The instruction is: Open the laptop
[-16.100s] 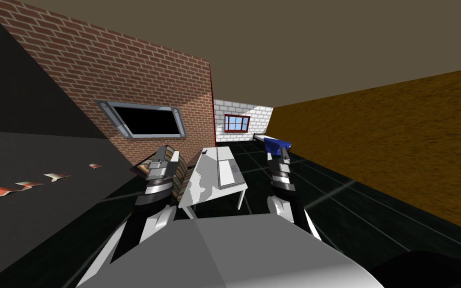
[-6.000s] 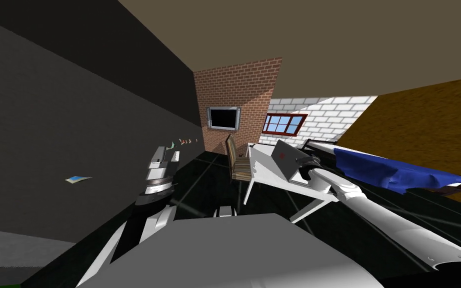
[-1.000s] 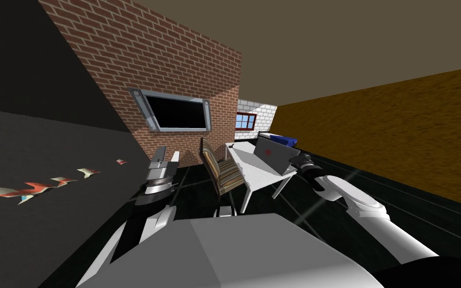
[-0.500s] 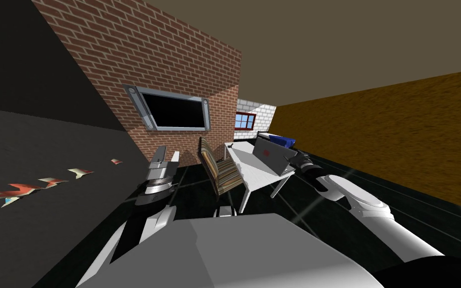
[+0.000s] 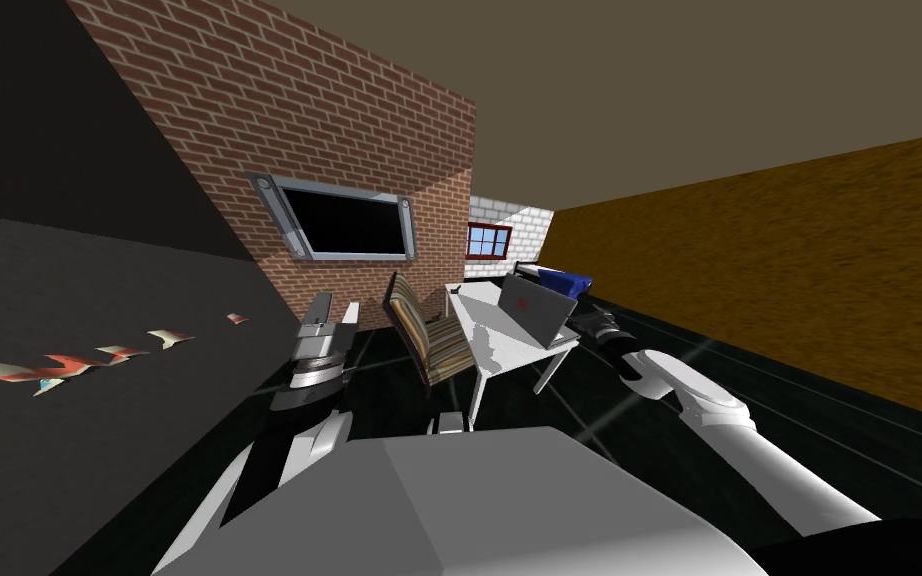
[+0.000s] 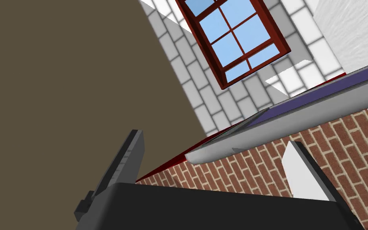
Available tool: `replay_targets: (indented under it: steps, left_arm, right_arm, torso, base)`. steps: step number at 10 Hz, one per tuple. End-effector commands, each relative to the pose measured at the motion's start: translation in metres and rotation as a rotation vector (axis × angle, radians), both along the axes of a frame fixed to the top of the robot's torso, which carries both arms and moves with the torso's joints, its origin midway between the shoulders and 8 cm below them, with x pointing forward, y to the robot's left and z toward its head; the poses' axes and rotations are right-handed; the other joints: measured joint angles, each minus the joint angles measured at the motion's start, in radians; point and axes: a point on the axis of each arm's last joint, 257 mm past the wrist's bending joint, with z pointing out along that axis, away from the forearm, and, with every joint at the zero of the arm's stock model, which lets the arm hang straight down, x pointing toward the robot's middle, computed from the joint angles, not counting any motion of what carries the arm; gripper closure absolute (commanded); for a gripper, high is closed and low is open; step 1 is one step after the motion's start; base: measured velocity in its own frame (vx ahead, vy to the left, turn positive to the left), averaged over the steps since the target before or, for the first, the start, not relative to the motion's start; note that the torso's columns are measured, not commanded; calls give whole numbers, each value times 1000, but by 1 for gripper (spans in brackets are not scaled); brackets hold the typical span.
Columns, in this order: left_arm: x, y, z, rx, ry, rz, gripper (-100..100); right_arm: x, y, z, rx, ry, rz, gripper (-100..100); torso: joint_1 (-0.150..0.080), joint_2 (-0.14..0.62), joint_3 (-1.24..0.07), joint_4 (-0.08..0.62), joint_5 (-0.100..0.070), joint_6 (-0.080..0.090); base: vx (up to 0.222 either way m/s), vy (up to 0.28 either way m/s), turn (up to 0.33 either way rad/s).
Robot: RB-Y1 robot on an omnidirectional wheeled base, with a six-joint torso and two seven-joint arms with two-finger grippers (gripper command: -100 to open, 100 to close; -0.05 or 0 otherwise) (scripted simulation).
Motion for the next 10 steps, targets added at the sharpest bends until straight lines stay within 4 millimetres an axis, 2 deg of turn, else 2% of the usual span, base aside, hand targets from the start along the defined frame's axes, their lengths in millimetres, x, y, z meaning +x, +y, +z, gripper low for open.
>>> replay_targets:
  steps: [1,2,4,5,6,7,8,9,10]
  left_arm:
    - [0,0,0,0,0,0,0]
    - [0,0,0,0,0,0,0]
    - [0,0,0,0,0,0,0]
    - [0,0,0,0,0,0,0]
    - [0,0,0,0,0,0,0]
    - [0,0,0,0,0,0,0]
    - [0,0,0,0,0,0,0]
    - [0,0,0,0,0,0,0]
    - [0,0,0,0,0,0,0]
  right_arm:
    - [11,-7,-28,19,10,-66,-100]
    - [17,-4,-36,53,0,-84,-100]
    - [34,4,-9,55,-56,-73,-100]
    - [39,2,-49,60,-2,-121,-100]
    - [49,14,-52,86,-12,-113,-100]
    - [61,18,-31,90,-54,-113,-100]
    - [62,17,-27,91,-61,-119,-100]
    - [72,27,-59,77,-6,-146,-100]
    - [80,32,-63,106,-13,-165,-100]
  torso:
    - [5,-4,-2,-1,2,0]
    - [0,-3,-2,-1,1,-1]
    - [7,-5,-3,-2,2,0]
    - [11,-8,-5,-2,4,-1]
    - [1,-2,-2,-1,1,-1]
    - [-3,0,0,0,-1,0]
    - [3,-3,-2,-1,1,0]
    - [8,-6,-4,-2,3,0]
    - [-1,-2,-2,-1,1,-1]
  base:
    - [-106,-197,69]
    - [-124,-212,77]
    - [-31,-56,-11]
    - [-94,-136,91]
    - [-120,-183,77]
    - [-52,-100,1]
    - [-6,-27,-16]
    - [-89,-161,88]
    - [-118,-186,75]
